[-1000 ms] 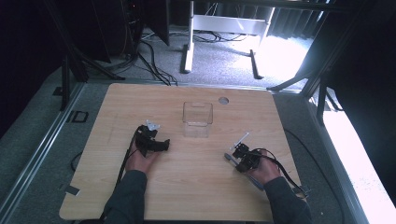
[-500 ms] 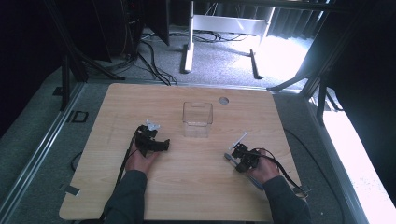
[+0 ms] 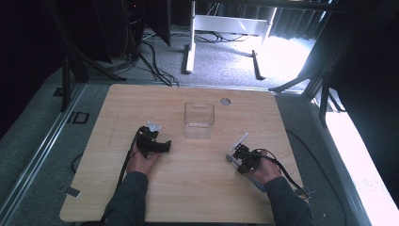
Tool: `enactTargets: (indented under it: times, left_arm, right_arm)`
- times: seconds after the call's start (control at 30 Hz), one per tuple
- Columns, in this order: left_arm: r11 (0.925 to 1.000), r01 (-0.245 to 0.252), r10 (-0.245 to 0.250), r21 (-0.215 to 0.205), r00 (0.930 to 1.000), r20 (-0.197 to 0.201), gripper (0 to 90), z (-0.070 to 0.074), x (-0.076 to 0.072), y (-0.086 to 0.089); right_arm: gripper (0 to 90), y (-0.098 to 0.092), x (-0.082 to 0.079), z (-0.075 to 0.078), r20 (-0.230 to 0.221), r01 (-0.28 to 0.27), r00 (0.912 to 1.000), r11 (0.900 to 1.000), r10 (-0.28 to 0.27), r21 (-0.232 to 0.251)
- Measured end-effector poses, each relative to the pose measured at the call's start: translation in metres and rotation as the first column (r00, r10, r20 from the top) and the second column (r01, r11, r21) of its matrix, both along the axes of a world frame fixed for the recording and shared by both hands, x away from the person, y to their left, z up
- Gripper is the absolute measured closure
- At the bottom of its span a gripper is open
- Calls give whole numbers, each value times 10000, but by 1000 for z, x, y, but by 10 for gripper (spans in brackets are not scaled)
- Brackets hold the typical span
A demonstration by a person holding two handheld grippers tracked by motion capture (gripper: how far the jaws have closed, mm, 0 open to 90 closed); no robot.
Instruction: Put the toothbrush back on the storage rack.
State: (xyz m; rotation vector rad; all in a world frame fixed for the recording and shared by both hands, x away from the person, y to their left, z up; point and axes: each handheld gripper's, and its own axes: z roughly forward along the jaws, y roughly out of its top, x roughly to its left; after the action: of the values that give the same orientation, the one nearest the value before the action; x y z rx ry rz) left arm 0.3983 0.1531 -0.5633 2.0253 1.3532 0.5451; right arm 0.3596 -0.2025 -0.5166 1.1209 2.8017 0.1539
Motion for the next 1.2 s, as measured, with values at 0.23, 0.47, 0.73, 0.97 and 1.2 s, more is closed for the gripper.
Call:
enactTargets:
  times: [0.23,0.47,0.73,0.97,1.2]
  left_arm:
    - [10000,1,-1,1,10000,1,87,0,0,0]
    - [10000,-1,1,-1,10000,0,87,0,0,0]
    - [10000,0,0,0,10000,0,87,0,0,0]
    - [10000,-2,2,-3,10000,1,87,0,0,0]
    - [10000,-1,1,-1,10000,1,87,0,0,0]
  right_arm:
    - [778,1,0,0,-39,-129,9999,9999,129,-48]
    - [783,0,-2,1,44,-156,9999,9999,156,6]
    - [784,-2,-3,9,199,-67,9998,9996,61,284]
    - [783,-5,-3,17,411,-14,9992,9987,-7,507]
    - [784,-7,-3,27,714,26,9974,9966,-84,819]
